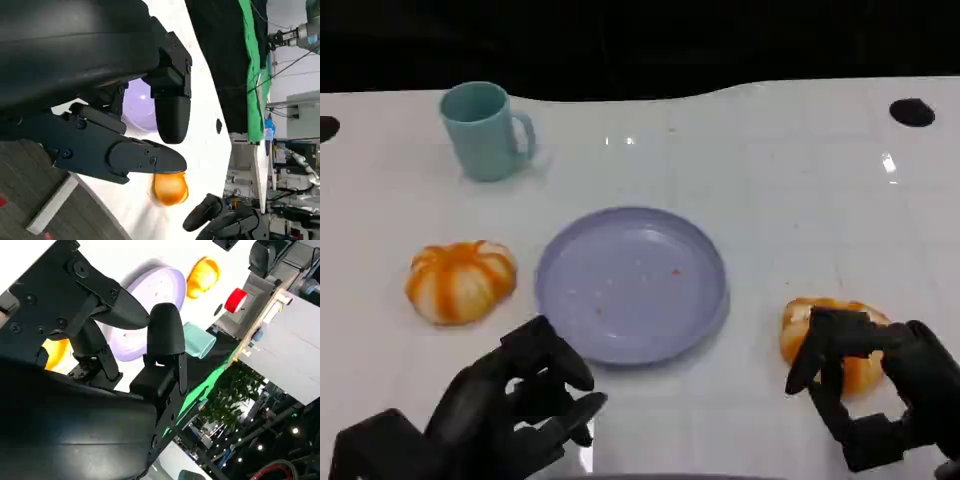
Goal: Grasp the bread from the table and place it into the plate.
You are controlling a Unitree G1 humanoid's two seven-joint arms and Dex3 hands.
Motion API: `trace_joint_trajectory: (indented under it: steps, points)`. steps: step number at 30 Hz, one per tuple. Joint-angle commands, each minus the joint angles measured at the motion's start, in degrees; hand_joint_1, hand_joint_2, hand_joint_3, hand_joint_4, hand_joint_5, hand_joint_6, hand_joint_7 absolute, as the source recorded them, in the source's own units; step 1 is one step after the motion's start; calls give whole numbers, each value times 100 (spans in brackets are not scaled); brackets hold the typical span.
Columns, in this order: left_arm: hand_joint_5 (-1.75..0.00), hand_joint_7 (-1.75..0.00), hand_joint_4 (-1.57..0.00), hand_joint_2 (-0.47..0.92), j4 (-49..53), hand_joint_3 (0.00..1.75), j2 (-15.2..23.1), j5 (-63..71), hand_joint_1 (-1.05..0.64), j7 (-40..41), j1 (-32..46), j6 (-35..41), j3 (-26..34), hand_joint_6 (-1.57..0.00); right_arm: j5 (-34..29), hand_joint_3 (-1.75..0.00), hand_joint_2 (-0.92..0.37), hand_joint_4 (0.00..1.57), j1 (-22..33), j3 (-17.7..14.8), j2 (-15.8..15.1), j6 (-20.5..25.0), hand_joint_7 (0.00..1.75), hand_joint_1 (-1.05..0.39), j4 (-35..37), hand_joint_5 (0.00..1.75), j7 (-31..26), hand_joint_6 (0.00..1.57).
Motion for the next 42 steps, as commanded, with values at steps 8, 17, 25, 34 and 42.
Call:
trace_joint_trajectory:
  steps: [8, 17, 25, 34, 42]
  points:
    - [-175, -171, -65, 92, -47, 23, 60, 32, -54, -19, 55, -54, -17, -45, 79, -146, -25, 88, 36, -75, -76, -46, 139, -17, -69, 175, 15, 87]
    - [-175, -171, -65, 92, -82, 24, 70, 24, -52, -9, 68, 7, -15, -45, 78, -146, -25, 87, 62, -64, -54, -10, 139, -15, -118, 175, 11, 86]
    - [-175, -172, -64, 92, -63, 25, 50, -8, -52, -28, 48, 6, -9, -44, 58, -146, -25, 87, 27, -71, -74, -67, 138, -16, -58, 175, 7, 86]
    - [-175, -172, -65, 92, -62, 25, 68, -9, -52, -38, 49, -22, 3, -45, 53, -146, -24, 88, 37, -65, -60, -48, 137, -16, -78, 175, 0, 87]
    - [-175, -174, -65, 92, -51, 24, 72, 3, -54, -32, 41, -42, 16, -45, 74, -147, -24, 88, 37, -62, -52, -20, 137, -16, -96, 175, 9, 87]
